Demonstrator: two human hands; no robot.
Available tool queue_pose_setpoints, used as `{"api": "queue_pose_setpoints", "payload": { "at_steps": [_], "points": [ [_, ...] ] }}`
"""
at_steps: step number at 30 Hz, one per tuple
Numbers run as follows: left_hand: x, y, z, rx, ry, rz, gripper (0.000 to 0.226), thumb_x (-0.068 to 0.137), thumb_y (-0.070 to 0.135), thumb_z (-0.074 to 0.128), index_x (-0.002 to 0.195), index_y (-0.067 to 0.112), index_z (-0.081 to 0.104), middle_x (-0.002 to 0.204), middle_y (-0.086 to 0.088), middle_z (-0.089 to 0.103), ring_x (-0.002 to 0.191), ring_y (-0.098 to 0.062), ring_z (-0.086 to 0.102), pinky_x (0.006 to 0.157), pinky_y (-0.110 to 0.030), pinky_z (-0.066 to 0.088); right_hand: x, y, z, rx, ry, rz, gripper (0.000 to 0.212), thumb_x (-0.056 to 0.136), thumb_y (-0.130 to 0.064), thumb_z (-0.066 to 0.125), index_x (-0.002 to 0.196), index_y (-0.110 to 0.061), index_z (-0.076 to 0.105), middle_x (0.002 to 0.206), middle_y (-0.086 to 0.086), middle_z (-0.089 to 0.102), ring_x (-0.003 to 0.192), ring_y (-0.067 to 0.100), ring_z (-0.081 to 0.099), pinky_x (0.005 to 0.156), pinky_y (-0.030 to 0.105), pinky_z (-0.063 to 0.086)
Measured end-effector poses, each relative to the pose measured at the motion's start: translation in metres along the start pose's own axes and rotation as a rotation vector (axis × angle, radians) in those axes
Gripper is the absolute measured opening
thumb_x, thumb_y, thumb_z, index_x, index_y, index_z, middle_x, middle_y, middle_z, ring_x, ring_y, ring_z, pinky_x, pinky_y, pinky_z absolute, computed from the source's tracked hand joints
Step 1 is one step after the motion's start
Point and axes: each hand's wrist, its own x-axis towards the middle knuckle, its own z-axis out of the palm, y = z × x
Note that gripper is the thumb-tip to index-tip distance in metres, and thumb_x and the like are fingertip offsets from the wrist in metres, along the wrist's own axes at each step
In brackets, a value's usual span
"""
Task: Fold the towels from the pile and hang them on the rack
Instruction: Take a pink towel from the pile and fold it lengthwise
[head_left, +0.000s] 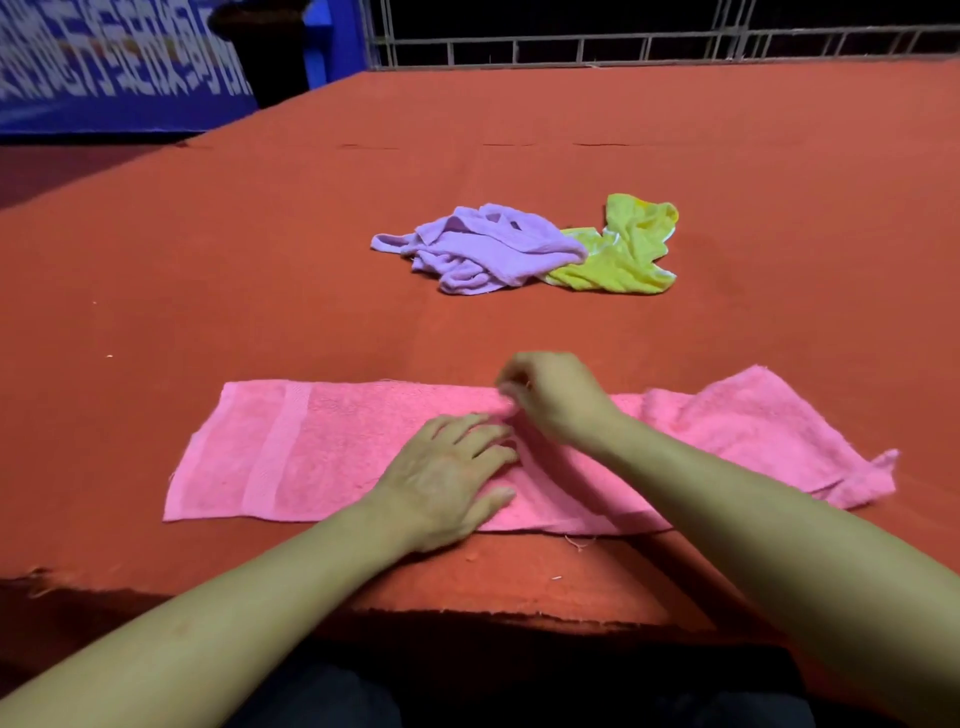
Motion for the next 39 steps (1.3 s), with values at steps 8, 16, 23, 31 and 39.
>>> {"api": "queue_pose_setpoints", "payload": {
  "at_steps": [8,16,23,31,39],
  "points": [
    [0.027,-0.007,-0.003,-0.078,0.069,-0.16,0.055,0.084,0.06,0.026,0.119,0.035,0.061,0.138,0.011,0.053,0.14,-0.026,0.034,0.113,-0.058,0.015,0.004,0.057,-0.033,-0.131,0.073,0.166,0.022,0.091,-0.023,0.057,0.108,-0.027,0.07,0.108,0.005,0.06,0.1,0.028,0.061,0.088,0.039,0.048],
    [0.091,-0.031,0.012,-0.215,-0.012,-0.3,0.045,0.099,0.036,0.047,0.143,0.03,0.041,0.146,0.004,0.047,0.132,-0.023,0.044,0.108,-0.039,0.032,-0.01,0.112,-0.05,-0.205,-0.158,0.188,0.044,0.091,-0.019,0.057,0.135,-0.022,0.053,0.121,0.002,0.066,0.11,0.027,0.061,0.092,0.034,0.046],
    [0.098,-0.042,0.013,-0.333,0.03,-0.329,0.037,0.093,0.034,0.061,0.129,0.031,0.054,0.106,0.012,0.065,0.107,-0.021,0.057,0.093,-0.039,0.044,-0.032,0.142,-0.07,-0.457,-0.198,0.193,0.049,0.093,-0.046,0.055,0.138,-0.027,0.047,0.128,-0.002,0.063,0.119,0.025,0.057,0.091,0.035,0.044],
    [0.101,-0.048,0.012,-0.515,0.044,-0.328,0.032,0.092,0.036,0.061,0.123,0.031,0.056,0.096,0.017,0.064,0.092,-0.01,0.06,0.091,-0.034,0.048,-0.054,0.178,-0.116,-0.329,-0.25,0.323,0.048,0.09,-0.02,0.049,0.138,-0.026,0.047,0.121,-0.003,0.067,0.115,0.027,0.056,0.093,0.038,0.046],
    [0.14,0.003,-0.005,-0.254,0.056,-0.301,0.043,0.085,0.05,0.06,0.126,0.044,0.052,0.144,0.02,0.043,0.147,-0.023,0.009,0.112,-0.06,-0.013,-0.083,0.199,-0.139,-0.132,-0.061,0.331,0.049,0.086,-0.029,0.072,0.131,-0.02,0.055,0.089,-0.004,0.064,0.082,0.018,0.061,0.074,0.027,0.041]
  ]
}}
